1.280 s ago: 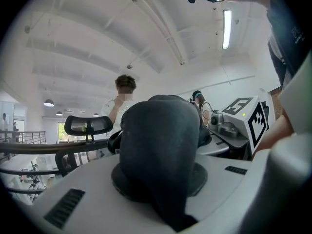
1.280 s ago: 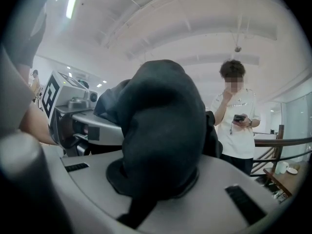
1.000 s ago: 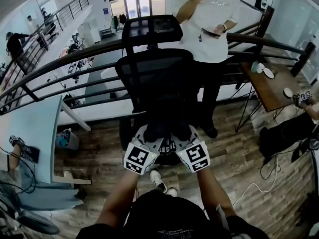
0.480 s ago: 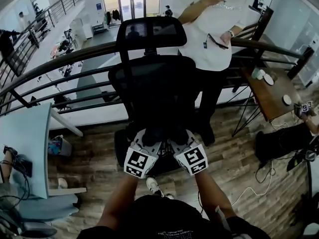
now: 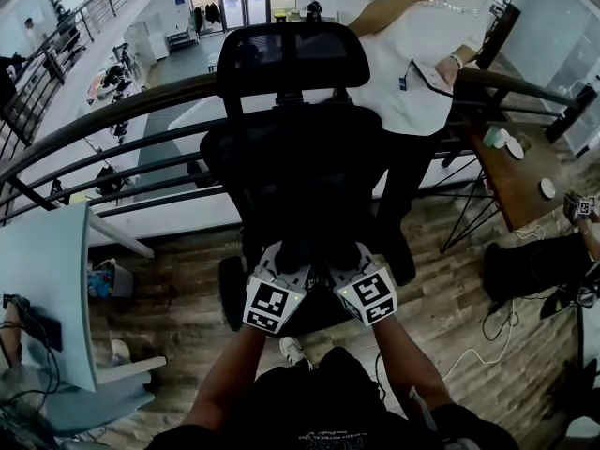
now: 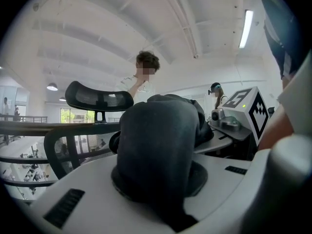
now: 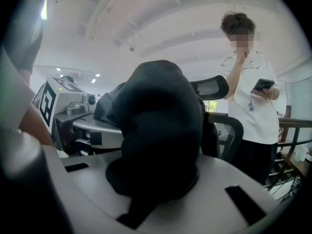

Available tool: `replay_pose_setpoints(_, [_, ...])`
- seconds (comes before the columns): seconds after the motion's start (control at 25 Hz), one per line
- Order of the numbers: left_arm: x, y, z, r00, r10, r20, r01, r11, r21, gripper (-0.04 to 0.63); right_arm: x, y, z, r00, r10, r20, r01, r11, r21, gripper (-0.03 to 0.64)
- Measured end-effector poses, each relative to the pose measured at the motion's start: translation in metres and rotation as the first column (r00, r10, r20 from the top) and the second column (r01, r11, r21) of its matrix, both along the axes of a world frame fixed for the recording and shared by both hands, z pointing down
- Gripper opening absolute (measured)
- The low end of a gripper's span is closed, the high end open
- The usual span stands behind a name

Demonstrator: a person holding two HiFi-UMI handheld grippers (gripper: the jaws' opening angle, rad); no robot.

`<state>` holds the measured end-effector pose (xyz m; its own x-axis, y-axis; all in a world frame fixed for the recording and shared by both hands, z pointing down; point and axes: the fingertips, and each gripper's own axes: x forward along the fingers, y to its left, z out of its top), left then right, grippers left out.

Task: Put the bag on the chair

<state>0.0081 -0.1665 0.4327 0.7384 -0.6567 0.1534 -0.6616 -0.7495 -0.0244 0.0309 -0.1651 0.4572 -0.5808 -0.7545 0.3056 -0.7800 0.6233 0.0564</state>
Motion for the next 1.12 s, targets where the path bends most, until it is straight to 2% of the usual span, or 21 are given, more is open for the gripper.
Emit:
replay_pose_setpoints(0.52, [0.005, -0.072, 0.077, 0.999, -0.021, 0.031, 0.025, 0.992, -0.122, 0.054, 0.002, -0.070, 0.071, 0.998, -0.065, -0.015, 0.063, 0.992, -0.108, 0.035])
replay_pose_setpoints(0.88, [0.011, -0.111, 0.148, 0.997, -0.064, 0.048, 0.073, 0.974, -0.215, 0.054, 0.009, -0.109, 0.139, 0.990, -0.139, -0.029, 0.132, 0.975, -0.179, 0.037])
replay_pose_setpoints(1.12, [0.008, -0.132, 0.199, 0.993, -0.069, 0.090, 0.091, 0.961, -0.260, 0.052, 0.006, -0.128, 0.187, 0.978, -0.204, -0.046, 0.190, 0.959, -0.212, 0.037])
